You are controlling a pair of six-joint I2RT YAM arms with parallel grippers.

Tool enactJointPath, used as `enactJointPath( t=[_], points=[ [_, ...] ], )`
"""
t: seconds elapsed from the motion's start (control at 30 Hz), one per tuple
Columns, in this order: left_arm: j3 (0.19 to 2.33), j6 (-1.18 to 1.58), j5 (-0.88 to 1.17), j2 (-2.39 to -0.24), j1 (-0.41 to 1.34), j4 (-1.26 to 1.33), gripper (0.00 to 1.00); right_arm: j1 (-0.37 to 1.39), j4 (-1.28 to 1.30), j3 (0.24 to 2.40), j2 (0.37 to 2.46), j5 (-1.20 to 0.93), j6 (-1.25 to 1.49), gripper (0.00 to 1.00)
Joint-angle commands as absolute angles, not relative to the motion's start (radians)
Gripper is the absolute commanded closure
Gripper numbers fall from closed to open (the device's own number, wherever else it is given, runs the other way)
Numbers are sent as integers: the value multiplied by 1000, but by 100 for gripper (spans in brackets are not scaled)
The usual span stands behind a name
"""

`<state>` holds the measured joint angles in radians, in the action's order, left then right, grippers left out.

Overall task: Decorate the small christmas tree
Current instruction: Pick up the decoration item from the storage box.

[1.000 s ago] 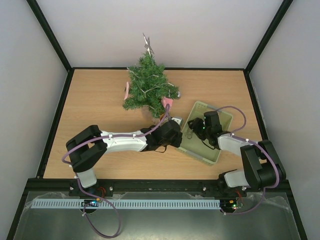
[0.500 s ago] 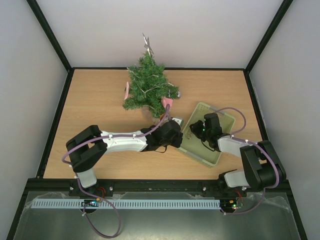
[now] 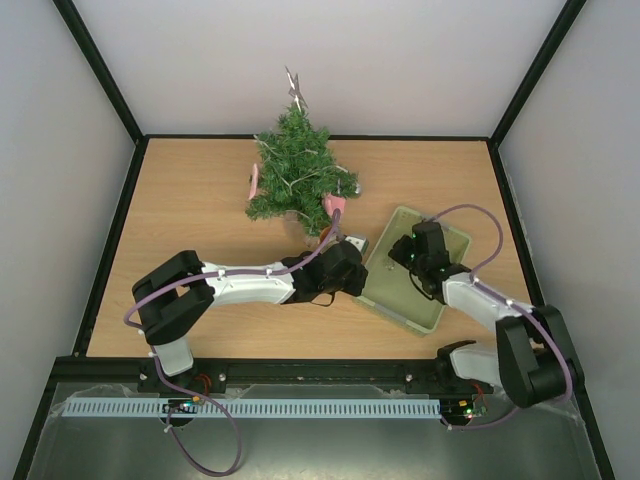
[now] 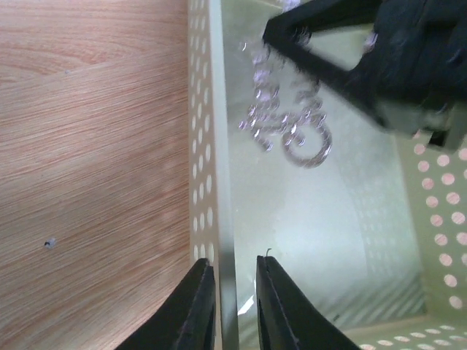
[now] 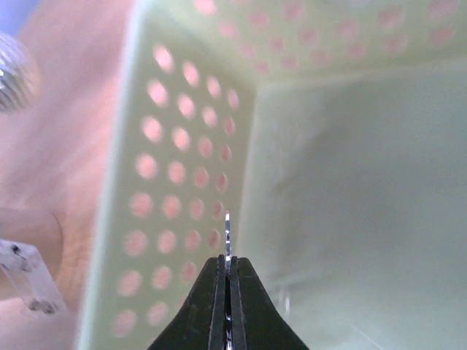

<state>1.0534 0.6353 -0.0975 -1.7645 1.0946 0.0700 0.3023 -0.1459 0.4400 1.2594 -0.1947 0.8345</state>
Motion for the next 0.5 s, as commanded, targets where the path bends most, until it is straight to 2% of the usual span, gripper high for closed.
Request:
enactJointPath(
  t=[0.0,0.2,0.47],
  points=[
    [1082,638,-68,-1744,1102,111,78,308,23,535,1150,-12,714,98],
    [1100,625,-57,-1674,1102,94,61,308,164,645,1056,38,639,98],
    [1056,638,-17,-1477,1091,91,53,308,158,735,830,-195,593,98]
  ],
)
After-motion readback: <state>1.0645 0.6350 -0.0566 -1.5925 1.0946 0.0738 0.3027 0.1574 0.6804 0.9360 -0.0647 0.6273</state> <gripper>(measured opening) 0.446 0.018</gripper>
